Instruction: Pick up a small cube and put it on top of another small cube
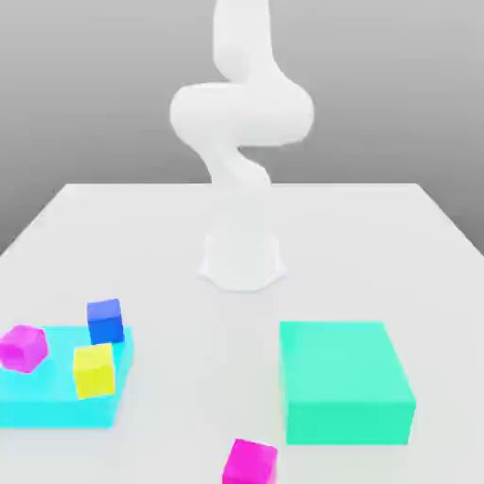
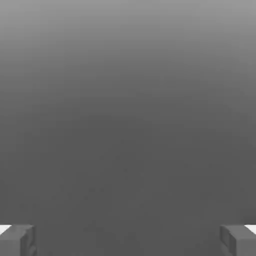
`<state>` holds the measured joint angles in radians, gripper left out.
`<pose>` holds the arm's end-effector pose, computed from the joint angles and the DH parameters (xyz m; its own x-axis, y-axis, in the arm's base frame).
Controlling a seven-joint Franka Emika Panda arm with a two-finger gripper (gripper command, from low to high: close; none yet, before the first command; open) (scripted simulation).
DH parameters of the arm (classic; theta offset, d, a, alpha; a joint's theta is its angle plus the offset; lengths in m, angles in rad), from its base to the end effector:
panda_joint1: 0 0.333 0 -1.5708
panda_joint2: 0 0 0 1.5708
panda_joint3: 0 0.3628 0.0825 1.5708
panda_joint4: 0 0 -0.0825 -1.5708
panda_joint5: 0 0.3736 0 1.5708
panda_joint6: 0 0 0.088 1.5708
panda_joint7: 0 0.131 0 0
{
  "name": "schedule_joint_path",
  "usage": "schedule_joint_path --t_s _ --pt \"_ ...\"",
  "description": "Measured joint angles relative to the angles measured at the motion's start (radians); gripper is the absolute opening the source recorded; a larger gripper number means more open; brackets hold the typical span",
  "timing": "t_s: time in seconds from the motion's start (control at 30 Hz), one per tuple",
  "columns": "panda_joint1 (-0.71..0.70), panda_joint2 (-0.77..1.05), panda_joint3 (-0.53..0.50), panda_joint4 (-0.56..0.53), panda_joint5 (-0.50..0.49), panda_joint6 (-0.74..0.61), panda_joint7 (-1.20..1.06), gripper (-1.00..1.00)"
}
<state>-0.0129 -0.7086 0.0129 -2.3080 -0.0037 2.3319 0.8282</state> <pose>0.3554 0.0018 0.6954 0.5006 -0.7327 0.4610 -0.5498 -0.6805 -0.4844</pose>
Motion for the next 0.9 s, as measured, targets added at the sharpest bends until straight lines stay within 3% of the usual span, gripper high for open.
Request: schedule_joint_path --t_s 0.9 --pt "-0.043 0.984 0.056 -0.084 -0.046 0.352 0.307 0.00"
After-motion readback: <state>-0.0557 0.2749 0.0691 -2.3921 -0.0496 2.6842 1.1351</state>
